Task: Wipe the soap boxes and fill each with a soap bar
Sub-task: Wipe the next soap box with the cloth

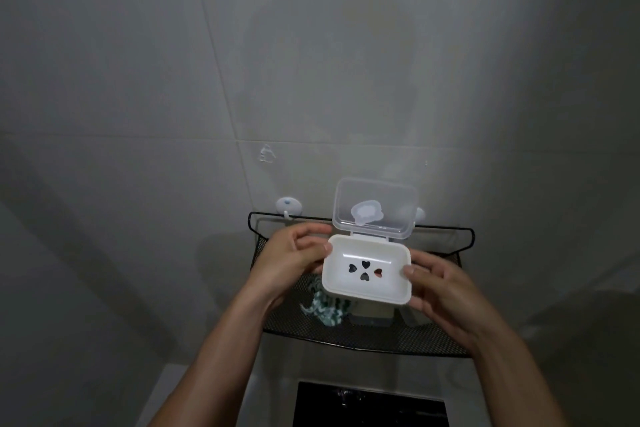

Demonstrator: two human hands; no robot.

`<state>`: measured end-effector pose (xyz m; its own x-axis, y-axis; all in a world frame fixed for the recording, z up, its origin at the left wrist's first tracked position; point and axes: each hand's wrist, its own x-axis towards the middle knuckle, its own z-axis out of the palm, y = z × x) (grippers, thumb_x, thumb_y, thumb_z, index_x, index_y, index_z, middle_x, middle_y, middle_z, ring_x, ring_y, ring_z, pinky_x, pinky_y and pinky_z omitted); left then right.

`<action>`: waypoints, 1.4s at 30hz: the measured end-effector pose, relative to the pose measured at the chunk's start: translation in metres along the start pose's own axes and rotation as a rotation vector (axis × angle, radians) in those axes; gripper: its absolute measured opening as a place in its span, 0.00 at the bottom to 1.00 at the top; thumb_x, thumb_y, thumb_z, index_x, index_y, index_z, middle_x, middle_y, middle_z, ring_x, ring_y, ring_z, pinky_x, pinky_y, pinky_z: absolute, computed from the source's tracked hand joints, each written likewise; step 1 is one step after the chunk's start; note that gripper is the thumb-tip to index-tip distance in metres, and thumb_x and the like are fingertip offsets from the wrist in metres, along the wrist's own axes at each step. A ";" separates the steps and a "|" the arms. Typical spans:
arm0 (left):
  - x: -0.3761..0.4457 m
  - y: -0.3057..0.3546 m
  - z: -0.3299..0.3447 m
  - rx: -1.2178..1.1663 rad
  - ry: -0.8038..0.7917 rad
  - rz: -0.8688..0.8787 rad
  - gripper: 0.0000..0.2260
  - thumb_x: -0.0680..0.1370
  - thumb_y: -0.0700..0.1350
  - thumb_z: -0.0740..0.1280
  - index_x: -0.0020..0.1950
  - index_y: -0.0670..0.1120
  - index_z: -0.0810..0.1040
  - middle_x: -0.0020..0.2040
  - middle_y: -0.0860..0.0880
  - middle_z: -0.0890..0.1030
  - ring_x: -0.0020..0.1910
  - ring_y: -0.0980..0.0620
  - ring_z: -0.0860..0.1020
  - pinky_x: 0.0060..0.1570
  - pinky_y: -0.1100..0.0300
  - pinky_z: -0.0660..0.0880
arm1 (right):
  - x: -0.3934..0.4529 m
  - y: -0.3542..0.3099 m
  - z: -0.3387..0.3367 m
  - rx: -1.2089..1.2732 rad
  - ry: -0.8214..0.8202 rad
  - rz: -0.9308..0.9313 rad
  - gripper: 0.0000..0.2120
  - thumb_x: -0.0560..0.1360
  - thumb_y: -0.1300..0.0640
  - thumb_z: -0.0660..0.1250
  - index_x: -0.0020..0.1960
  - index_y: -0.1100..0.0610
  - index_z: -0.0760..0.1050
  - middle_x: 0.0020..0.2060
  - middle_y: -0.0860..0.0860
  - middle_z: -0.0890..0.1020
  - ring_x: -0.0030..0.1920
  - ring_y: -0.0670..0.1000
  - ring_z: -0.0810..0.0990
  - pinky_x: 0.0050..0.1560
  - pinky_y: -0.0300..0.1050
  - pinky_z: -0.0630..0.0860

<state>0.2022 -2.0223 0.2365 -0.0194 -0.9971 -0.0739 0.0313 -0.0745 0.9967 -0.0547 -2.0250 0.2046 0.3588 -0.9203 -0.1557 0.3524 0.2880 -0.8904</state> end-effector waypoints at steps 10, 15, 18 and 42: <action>0.002 -0.030 -0.002 1.002 -0.208 0.039 0.20 0.71 0.46 0.76 0.63 0.52 0.80 0.58 0.53 0.81 0.56 0.55 0.78 0.58 0.59 0.75 | -0.003 -0.007 -0.013 0.115 0.170 -0.032 0.17 0.69 0.65 0.68 0.58 0.62 0.81 0.53 0.63 0.85 0.50 0.59 0.87 0.40 0.50 0.84; 0.001 -0.052 0.004 1.038 -0.177 0.001 0.14 0.69 0.43 0.75 0.54 0.50 0.83 0.49 0.52 0.83 0.47 0.54 0.79 0.44 0.62 0.73 | -0.003 -0.006 -0.012 0.115 0.194 -0.037 0.15 0.70 0.64 0.69 0.55 0.59 0.83 0.54 0.63 0.85 0.51 0.59 0.87 0.40 0.51 0.84; 0.000 -0.052 0.000 0.873 -0.053 0.004 0.05 0.71 0.40 0.73 0.45 0.46 0.83 0.42 0.48 0.84 0.42 0.49 0.81 0.41 0.56 0.77 | -0.004 -0.006 -0.013 0.107 0.200 -0.042 0.14 0.70 0.63 0.70 0.55 0.58 0.84 0.54 0.62 0.85 0.52 0.60 0.86 0.40 0.50 0.84; -0.011 0.010 0.079 1.314 0.413 0.519 0.10 0.79 0.43 0.64 0.58 0.46 0.80 0.56 0.51 0.81 0.54 0.48 0.75 0.53 0.54 0.72 | 0.014 0.009 0.034 0.136 0.176 -0.126 0.19 0.72 0.62 0.68 0.62 0.64 0.76 0.53 0.63 0.85 0.47 0.59 0.87 0.46 0.56 0.84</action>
<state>0.1238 -2.0111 0.2499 -0.0025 -0.8575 0.5145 -0.9692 0.1288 0.2098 -0.0167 -2.0259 0.2091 0.1527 -0.9797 -0.1295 0.5022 0.1898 -0.8437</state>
